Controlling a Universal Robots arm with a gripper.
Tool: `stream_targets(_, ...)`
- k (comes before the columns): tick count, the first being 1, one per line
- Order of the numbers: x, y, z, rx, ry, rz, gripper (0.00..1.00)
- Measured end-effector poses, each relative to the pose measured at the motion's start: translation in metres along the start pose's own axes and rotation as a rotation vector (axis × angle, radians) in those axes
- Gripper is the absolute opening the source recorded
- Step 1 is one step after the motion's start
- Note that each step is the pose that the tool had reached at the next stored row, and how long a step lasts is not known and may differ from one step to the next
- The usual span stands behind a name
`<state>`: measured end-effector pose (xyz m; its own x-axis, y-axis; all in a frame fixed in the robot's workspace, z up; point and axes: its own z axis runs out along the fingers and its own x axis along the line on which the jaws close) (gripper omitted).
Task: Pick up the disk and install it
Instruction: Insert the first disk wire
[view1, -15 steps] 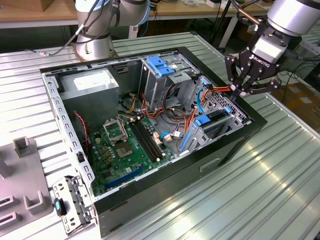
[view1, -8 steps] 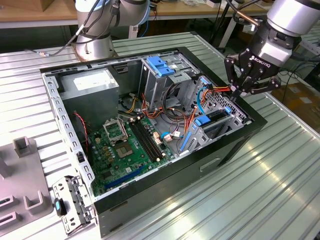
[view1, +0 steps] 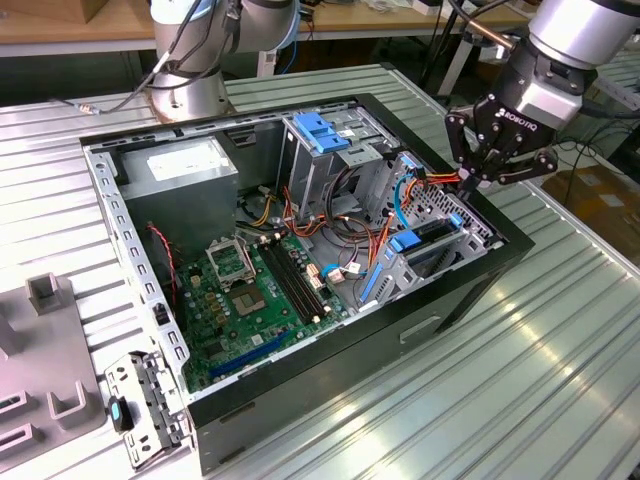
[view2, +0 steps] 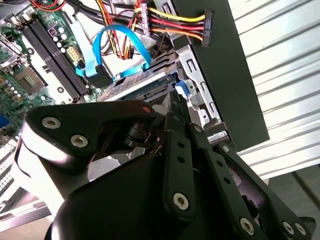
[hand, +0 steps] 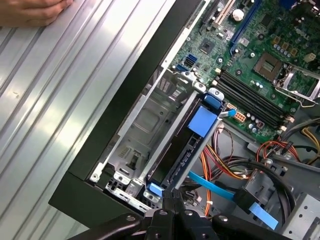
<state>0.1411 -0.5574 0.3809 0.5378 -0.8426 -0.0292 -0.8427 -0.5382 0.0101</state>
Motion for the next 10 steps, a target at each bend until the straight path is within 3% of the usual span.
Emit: stream_targets(10,-0.006,-0.0064,0.0001,-0.001,0.0009,-0.034,0.11)
